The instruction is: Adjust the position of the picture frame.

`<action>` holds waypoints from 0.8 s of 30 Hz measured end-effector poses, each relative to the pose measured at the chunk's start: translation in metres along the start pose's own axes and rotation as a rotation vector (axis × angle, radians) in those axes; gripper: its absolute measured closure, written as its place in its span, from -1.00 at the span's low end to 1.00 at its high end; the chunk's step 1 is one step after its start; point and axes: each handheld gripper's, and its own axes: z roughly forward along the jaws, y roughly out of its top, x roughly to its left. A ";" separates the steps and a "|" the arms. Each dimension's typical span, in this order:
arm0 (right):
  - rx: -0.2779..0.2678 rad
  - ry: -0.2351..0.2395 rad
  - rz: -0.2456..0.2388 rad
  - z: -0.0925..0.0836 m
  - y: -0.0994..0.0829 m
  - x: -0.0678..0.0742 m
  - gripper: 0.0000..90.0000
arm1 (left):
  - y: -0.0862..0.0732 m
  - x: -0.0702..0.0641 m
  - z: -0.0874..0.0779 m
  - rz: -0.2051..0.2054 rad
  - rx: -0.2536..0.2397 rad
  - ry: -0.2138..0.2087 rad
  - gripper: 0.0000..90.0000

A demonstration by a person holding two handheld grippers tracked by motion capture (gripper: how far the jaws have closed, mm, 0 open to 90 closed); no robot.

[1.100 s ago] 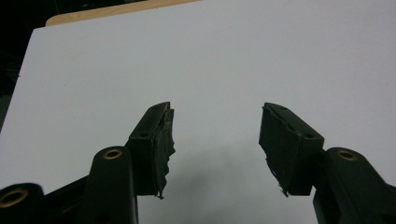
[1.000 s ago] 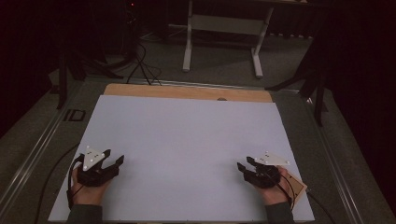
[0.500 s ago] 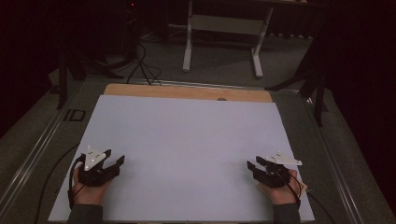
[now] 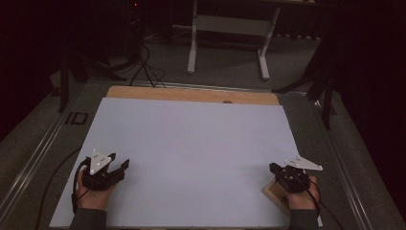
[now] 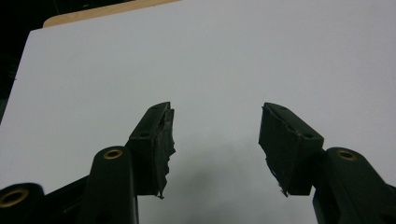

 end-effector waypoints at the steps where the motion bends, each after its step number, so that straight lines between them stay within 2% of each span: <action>1: -0.001 -0.001 0.005 -0.001 -0.001 -0.002 0.99 | 0.000 0.000 0.000 0.001 0.000 0.000 -0.01; 5: 0.005 -0.013 0.007 -0.002 -0.002 -0.005 1.00 | 0.000 0.000 0.001 0.005 0.004 -0.002 -0.01; 9: 0.030 -0.054 0.002 -0.003 -0.004 -0.009 1.00 | 0.000 -0.001 0.001 0.011 0.005 -0.002 -0.01; 24: 0.072 -0.125 0.047 -0.005 -0.011 -0.025 1.00 | 0.000 -0.001 0.002 0.013 0.007 0.002 -0.01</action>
